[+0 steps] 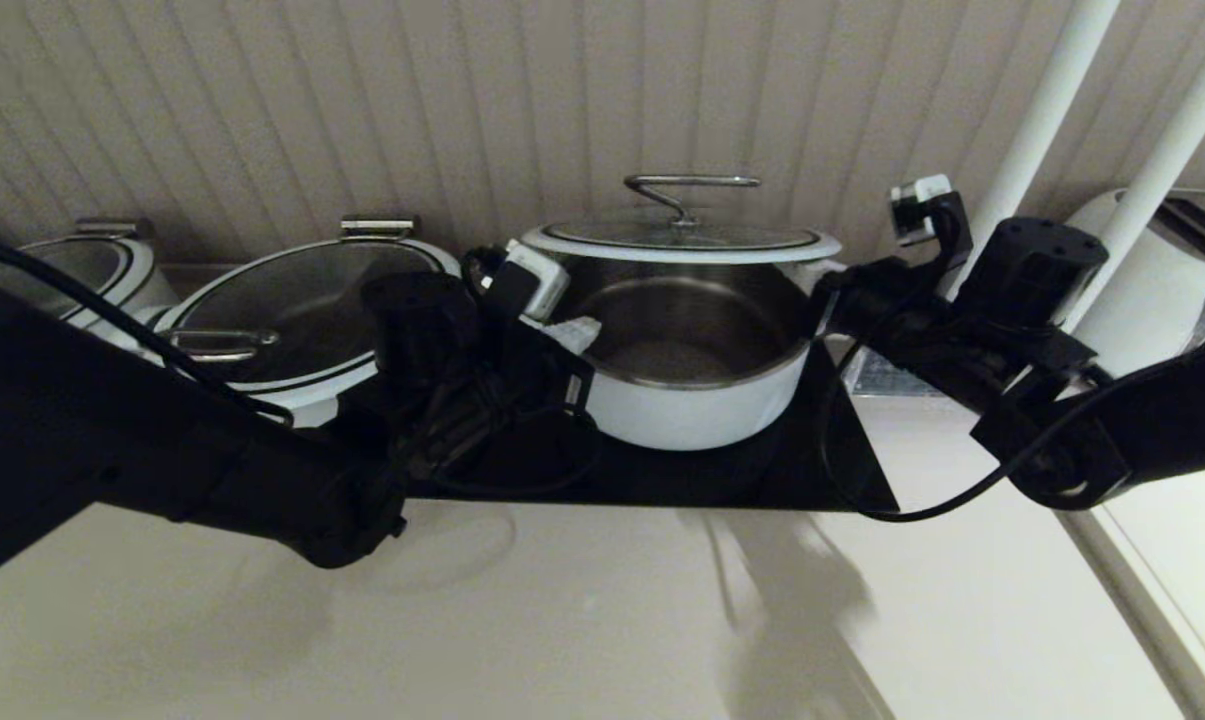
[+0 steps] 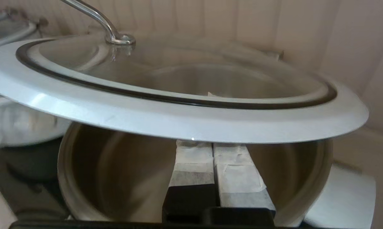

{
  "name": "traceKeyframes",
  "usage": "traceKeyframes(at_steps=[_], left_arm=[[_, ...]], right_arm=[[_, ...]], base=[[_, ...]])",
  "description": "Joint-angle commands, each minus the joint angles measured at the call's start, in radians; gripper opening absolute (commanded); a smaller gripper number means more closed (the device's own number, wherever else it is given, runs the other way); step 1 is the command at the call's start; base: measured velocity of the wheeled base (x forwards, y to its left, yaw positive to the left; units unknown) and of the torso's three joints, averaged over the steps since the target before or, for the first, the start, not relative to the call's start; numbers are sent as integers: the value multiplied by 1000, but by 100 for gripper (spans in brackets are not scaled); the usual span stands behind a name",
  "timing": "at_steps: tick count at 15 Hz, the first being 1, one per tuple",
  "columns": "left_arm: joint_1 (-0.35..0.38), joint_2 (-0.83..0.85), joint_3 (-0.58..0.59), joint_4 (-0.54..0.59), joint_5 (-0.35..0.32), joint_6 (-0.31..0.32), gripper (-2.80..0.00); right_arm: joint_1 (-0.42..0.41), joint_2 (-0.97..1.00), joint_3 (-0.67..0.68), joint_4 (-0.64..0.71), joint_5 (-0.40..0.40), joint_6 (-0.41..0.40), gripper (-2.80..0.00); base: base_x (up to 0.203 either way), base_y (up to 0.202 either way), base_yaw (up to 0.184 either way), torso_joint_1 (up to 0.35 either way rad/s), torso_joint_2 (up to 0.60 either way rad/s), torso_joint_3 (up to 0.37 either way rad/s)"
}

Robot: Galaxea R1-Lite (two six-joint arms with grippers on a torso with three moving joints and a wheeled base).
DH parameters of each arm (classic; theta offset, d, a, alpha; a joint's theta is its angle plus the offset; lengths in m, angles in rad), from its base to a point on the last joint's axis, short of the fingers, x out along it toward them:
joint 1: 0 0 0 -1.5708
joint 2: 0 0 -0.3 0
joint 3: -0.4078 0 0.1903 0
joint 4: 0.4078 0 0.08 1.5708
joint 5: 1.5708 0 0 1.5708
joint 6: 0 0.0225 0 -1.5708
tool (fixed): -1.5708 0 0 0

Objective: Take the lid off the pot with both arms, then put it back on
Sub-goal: Open the pot lid completely

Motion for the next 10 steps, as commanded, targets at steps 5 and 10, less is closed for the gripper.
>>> traceKeyframes(at_steps=[5, 10], left_arm=[[0, -17, 11, -6, 0, 1, -280], [-2, -21, 12, -6, 0, 1, -280]], right_arm=[[-3, 14, -75, -26, 2, -11, -280], [-4, 18, -146, -26, 3, -13, -280]], base=[[0, 0, 0, 0, 0, 0], [0, 0, 0, 0, 0, 0]])
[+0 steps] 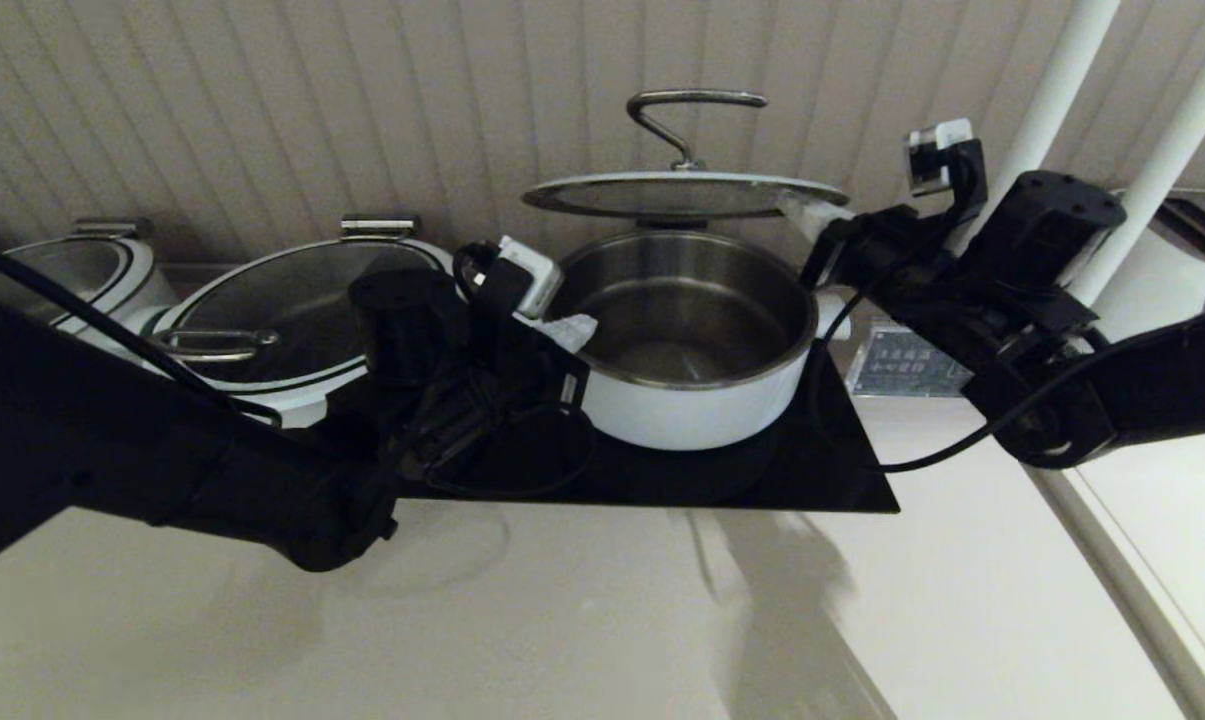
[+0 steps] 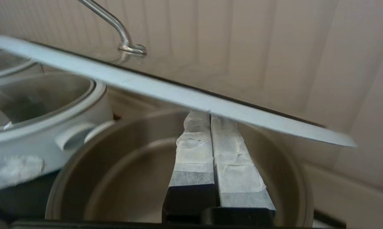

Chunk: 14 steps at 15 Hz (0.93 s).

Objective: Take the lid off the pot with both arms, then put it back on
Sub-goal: Open the pot lid completely

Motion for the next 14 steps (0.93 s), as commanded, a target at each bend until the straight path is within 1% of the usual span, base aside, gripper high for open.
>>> traceKeyframes(at_steps=[1, 3, 7, 12, 13, 14], left_arm=[[-1, -3, 0, -6, 0, 1, -280], [-1, -8, 5, -6, 0, 2, -280], [-3, -42, 52, -6, 0, 3, -280], [0, -131, 94, -6, 2, 7, -280], [2, -155, 108, -6, 8, 7, -280], [6, -181, 127, -6, 33, 6, -280]], right_arm=[[1, 7, -31, -6, 2, 0, -280], [-5, 22, -66, -6, 2, 0, -280], [-27, 55, -129, -6, 3, -7, -280], [-42, 76, -164, -5, 5, -15, -280], [-44, 77, -167, -5, 5, -15, -280], [-44, 78, -168, -5, 5, -15, -280]], base=[[0, 0, 0, 0, 0, 0], [0, 0, 0, 0, 0, 0], [0, 0, 0, 0, 0, 0], [0, 0, 0, 0, 0, 0], [0, 0, 0, 0, 0, 0], [0, 0, 0, 0, 0, 0]])
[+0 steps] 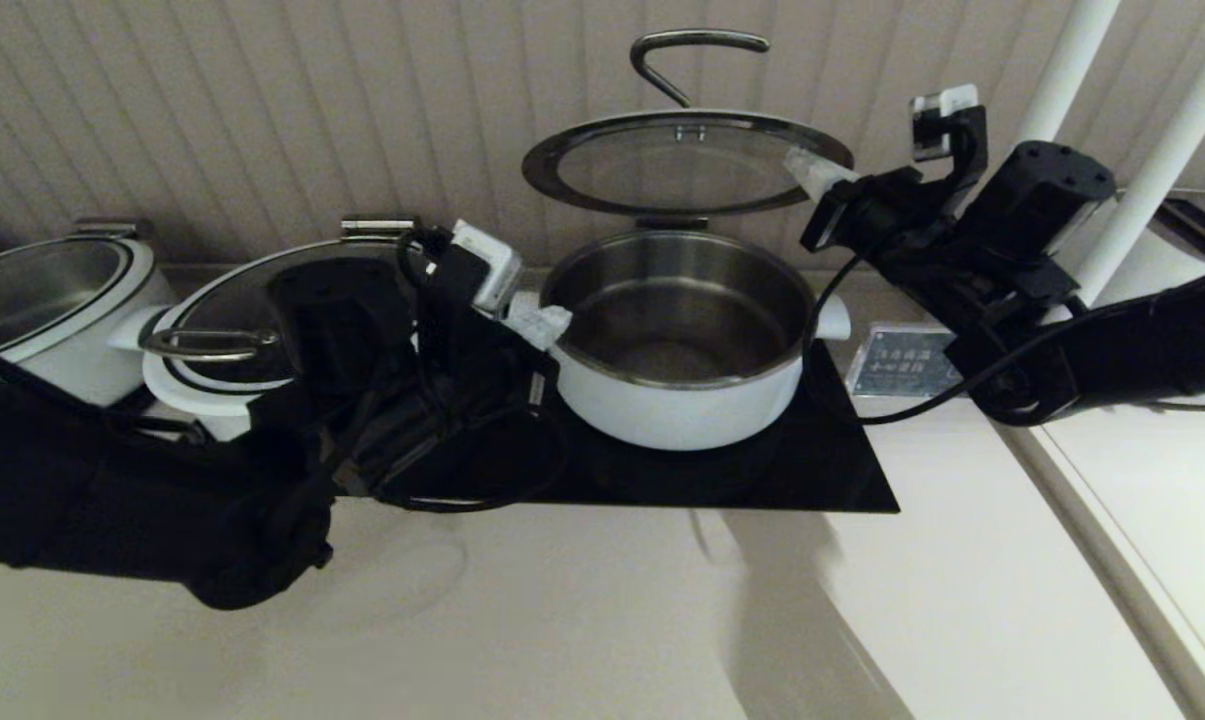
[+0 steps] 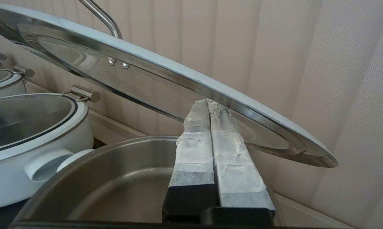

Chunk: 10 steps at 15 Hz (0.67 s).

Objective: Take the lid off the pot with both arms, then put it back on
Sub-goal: Open the pot lid completely

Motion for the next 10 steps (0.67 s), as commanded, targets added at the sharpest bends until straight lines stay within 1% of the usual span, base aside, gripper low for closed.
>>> traceKeyframes(at_steps=[1, 4, 6, 10], left_arm=[[7, -72, 31, -6, 24, 0, -280], [65, -190, 111, -3, 38, 2, -280], [128, -286, 195, 0, 39, 0, -280], [282, -505, 389, 4, 40, -3, -280]], right_arm=[[-1, 4, -2, -8, 1, 0, -280], [-11, 12, -20, -8, 1, 0, -280], [-18, 19, -39, -6, 1, 0, -280], [-34, 34, -45, -8, 3, 0, -280]], base=[[0, 0, 0, 0, 0, 0], [0, 0, 0, 0, 0, 0], [0, 0, 0, 0, 0, 0], [0, 0, 0, 0, 0, 0]])
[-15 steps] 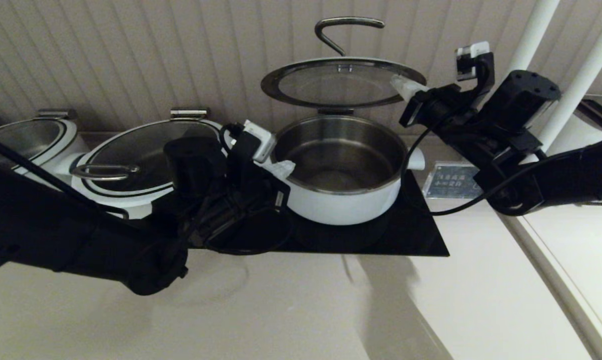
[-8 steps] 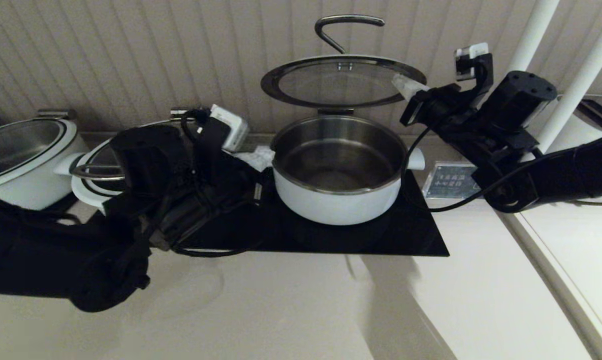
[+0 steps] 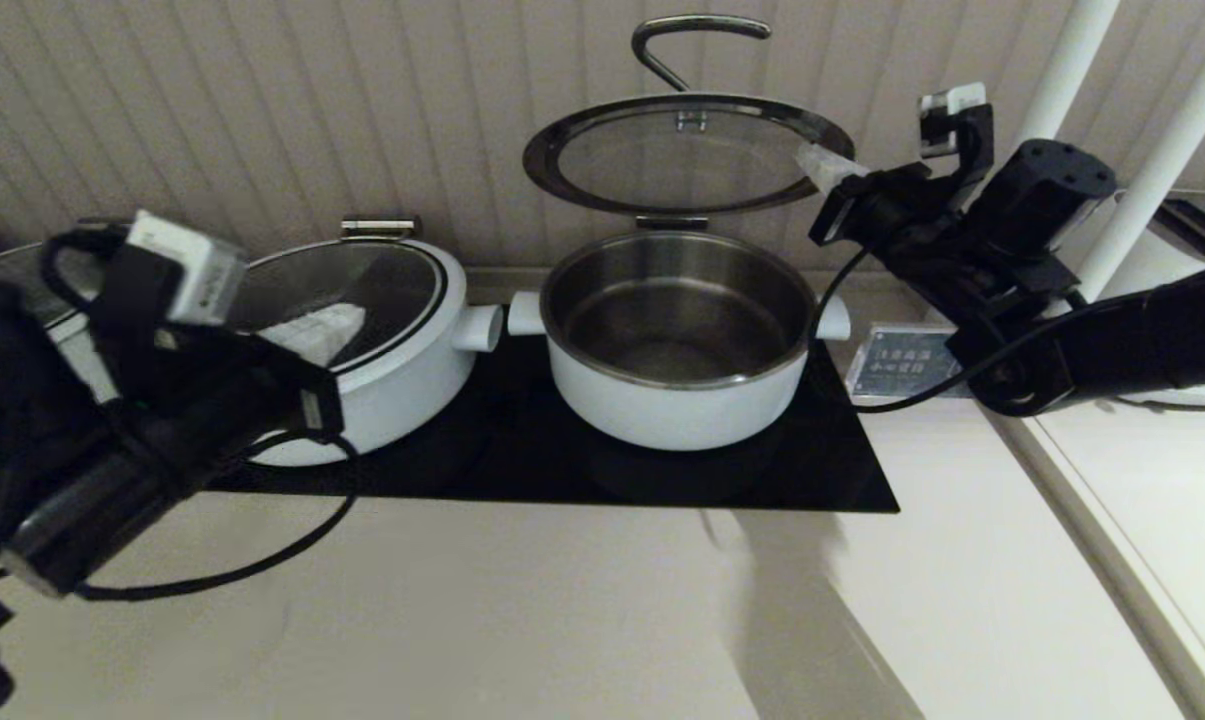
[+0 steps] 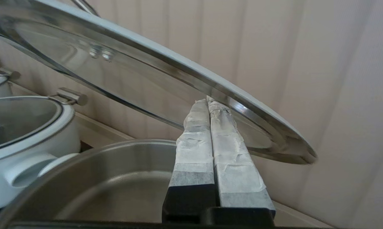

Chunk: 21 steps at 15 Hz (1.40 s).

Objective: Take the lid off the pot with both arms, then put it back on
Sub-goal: Open the pot lid completely

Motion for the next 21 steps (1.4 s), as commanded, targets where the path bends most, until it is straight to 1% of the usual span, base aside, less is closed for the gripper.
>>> traceKeyframes(at_steps=[1, 3, 6, 8, 9, 11, 14, 15, 16, 17, 19, 21], left_arm=[[74, -145, 81, -7, 1, 0, -280], [156, -236, 155, -8, 2, -3, -280], [239, -346, 250, -9, 4, -6, -280], [268, -398, 284, -8, 14, -8, -280], [275, -423, 304, -8, 35, -8, -280], [277, -482, 354, -5, 83, -7, -280], [277, -618, 466, 6, 101, -3, -280], [276, -678, 480, 43, 101, -5, -280], [276, -744, 485, 105, 99, -7, -280], [273, -835, 488, 193, 90, -8, -280], [269, -1052, 491, 385, 51, -10, -280], [268, -1276, 480, 625, 0, -10, -280]], right_arm=[[-3, 11, -12, -7, 2, 0, -280], [-5, 35, -43, -6, 2, 0, -280], [-8, 73, -108, 0, 3, -11, -280], [-8, 95, -148, 6, 4, -12, -280], [-8, 104, -162, 8, 4, -13, -280], [-11, 110, -168, 11, 4, -13, -280], [-12, 115, -168, 10, 5, -14, -280], [-14, 116, -170, 10, 5, -14, -280], [-14, 118, -170, 11, 5, -14, -280], [-14, 118, -171, 11, 5, -14, -280], [-14, 118, -173, 11, 5, -14, -280], [-20, 118, -183, 13, 7, -14, -280]], base=[[0, 0, 0, 0, 0, 0], [0, 0, 0, 0, 0, 0], [0, 0, 0, 0, 0, 0], [0, 0, 0, 0, 0, 0], [0, 0, 0, 0, 0, 0], [0, 0, 0, 0, 0, 0], [0, 0, 0, 0, 0, 0], [0, 0, 0, 0, 0, 0], [0, 0, 0, 0, 0, 0], [0, 0, 0, 0, 0, 0], [0, 0, 0, 0, 0, 0], [0, 0, 0, 0, 0, 0]])
